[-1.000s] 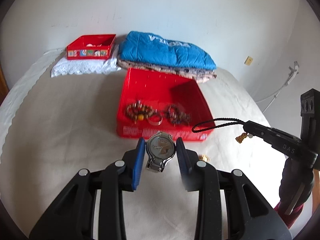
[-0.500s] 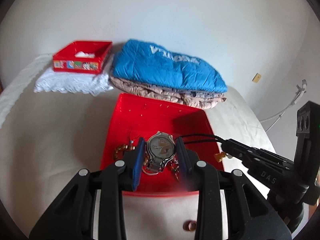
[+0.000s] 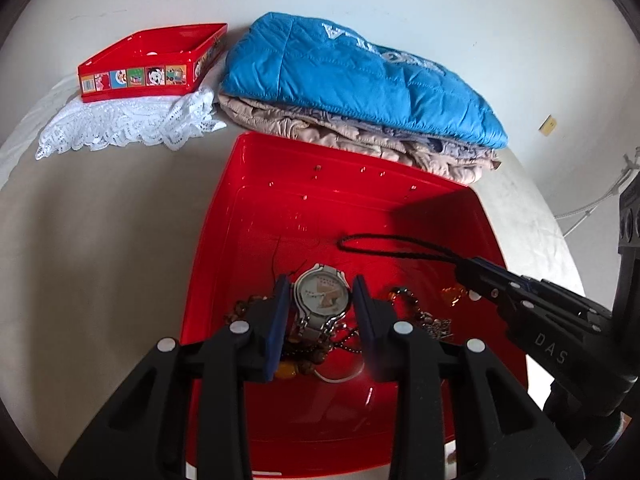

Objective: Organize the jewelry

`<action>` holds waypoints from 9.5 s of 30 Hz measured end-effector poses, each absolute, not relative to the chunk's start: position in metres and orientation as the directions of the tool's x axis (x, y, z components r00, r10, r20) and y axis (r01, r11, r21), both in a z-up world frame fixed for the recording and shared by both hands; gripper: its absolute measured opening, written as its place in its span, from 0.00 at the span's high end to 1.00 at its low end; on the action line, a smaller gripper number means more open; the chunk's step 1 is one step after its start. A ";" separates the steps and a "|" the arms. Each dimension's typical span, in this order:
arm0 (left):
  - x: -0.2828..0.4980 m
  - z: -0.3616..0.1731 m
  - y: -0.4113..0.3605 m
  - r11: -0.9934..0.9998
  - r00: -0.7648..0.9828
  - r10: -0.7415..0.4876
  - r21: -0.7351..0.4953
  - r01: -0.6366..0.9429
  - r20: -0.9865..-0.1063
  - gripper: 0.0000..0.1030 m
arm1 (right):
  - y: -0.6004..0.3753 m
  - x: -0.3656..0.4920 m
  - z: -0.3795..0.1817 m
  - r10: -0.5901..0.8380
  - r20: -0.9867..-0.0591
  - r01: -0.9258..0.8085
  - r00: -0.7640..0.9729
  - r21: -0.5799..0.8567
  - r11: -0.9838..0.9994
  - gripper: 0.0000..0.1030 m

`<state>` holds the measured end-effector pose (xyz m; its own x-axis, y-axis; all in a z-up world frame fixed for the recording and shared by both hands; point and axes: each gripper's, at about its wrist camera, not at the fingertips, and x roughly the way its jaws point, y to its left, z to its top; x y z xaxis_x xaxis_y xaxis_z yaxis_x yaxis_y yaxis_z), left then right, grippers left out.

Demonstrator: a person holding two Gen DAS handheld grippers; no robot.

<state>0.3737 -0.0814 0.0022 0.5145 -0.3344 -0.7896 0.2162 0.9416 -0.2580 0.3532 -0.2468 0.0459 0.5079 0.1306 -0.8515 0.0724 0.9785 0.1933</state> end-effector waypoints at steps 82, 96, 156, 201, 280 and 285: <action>0.192 -0.018 -0.085 0.952 0.425 -0.290 -0.215 0.215 -0.857 0.08 | -0.284 0.173 0.018 0.236 -0.901 0.005 0.365 0.255 0.967 0.78; 0.195 -0.042 -0.154 0.908 0.301 -0.348 -0.239 0.345 -0.888 0.45 | -0.323 0.151 0.029 0.229 -0.879 0.069 0.418 0.281 0.957 0.78; 0.188 -0.030 -0.128 0.915 0.375 -0.316 -0.177 0.361 -0.872 0.72 | -0.291 0.151 0.037 0.261 -0.869 0.005 0.421 0.290 0.957 0.78; 0.330 0.033 -0.078 0.940 0.527 -0.334 -0.239 0.242 -0.782 0.72 | -0.232 0.313 0.067 0.256 -0.831 -0.006 0.495 0.291 0.957 0.78; 0.265 0.061 -0.044 0.982 0.669 -0.152 -0.035 0.185 -0.728 0.05 | -0.240 0.247 0.088 0.074 -0.839 0.096 0.538 0.149 0.984 0.04; 0.274 0.051 -0.043 0.986 0.652 -0.136 -0.034 0.166 -0.746 0.06 | -0.244 0.249 0.076 0.068 -0.857 0.116 0.511 0.147 0.982 0.04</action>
<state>0.2737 -0.0429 0.0514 0.6523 -0.1356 -0.7458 0.1655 0.9856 -0.0344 0.2487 -0.2435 0.0756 0.5107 0.0683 -0.8570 0.1156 0.9823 0.1472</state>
